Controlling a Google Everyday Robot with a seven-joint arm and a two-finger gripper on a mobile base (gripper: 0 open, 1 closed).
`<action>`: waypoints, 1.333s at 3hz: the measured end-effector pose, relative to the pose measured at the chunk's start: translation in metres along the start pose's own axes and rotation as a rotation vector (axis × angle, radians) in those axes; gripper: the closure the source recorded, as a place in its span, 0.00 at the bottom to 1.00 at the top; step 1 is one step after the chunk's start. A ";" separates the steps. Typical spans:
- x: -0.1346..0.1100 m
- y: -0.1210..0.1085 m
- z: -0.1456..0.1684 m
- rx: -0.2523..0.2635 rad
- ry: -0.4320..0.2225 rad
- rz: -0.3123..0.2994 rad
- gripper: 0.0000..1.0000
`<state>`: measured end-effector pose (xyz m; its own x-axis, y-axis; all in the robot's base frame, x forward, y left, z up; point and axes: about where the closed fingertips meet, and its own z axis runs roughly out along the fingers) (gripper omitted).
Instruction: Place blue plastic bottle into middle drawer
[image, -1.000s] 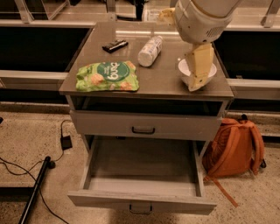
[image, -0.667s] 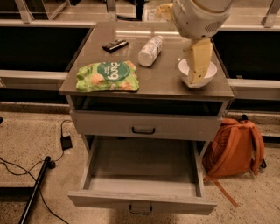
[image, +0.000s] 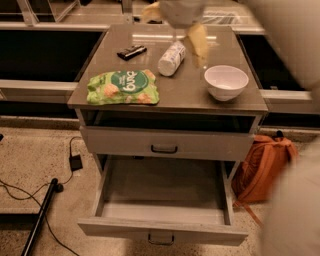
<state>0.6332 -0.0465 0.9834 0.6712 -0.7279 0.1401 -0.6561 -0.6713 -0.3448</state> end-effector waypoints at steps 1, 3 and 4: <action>0.015 -0.053 0.048 -0.038 0.008 -0.167 0.00; 0.063 -0.102 0.090 0.033 0.064 -0.316 0.00; 0.063 -0.102 0.090 0.034 0.064 -0.316 0.00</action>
Offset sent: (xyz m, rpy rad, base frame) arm 0.1574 0.0329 -0.0359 -0.1752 -0.0685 0.3342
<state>0.7733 -0.0110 0.9438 0.8161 -0.4920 0.3031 -0.4059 -0.8614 -0.3054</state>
